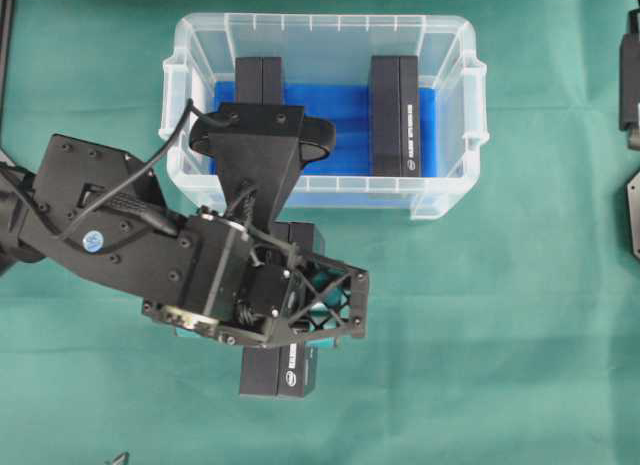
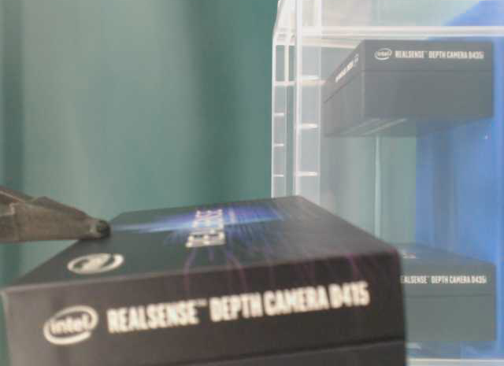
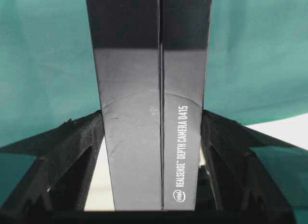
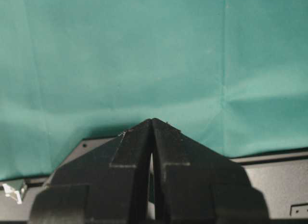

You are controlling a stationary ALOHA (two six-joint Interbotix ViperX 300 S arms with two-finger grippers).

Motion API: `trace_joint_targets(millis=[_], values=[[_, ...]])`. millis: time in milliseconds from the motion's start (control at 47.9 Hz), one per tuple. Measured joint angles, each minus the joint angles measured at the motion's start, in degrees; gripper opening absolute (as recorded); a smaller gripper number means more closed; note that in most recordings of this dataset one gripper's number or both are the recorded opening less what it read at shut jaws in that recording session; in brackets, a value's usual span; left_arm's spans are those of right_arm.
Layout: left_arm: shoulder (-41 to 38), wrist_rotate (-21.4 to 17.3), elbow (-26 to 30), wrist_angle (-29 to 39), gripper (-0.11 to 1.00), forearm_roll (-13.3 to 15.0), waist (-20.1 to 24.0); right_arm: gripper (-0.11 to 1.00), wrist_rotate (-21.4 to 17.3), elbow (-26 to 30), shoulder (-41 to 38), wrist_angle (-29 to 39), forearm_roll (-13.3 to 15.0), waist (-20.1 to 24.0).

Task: Take the box out of the case with the left arm.
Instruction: 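Carry the box toward the table in front of the case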

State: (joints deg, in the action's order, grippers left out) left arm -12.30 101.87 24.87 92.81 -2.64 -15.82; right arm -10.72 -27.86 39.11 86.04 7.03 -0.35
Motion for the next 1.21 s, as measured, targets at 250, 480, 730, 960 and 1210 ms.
trace_joint_targets(millis=[250,480,730,960,1210], values=[[0.1,0.2,-0.4,-0.3,0.61,0.0,0.0,0.01,-0.1,0.0,0.0,0.1,0.0,0.0],[0.0,1.6,-3.0,-2.7,0.61,-0.1,0.0,0.01,-0.1,0.0,0.0,0.1,-0.1,0.0],[0.1,1.8,-10.0,-9.8,0.61,-0.1,-0.1,0.01,-0.1,0.0,0.0,0.1,-0.1,0.0],[1.1,1.9,-17.1,-14.2,0.61,-0.9,-0.1,0.01,-0.1,0.0,0.0,0.1,0.0,0.0],[1.3,1.9,-25.0,-24.9,0.61,-1.4,-0.2,0.01,-0.1,0.0,0.0,0.1,-0.1,0.0]])
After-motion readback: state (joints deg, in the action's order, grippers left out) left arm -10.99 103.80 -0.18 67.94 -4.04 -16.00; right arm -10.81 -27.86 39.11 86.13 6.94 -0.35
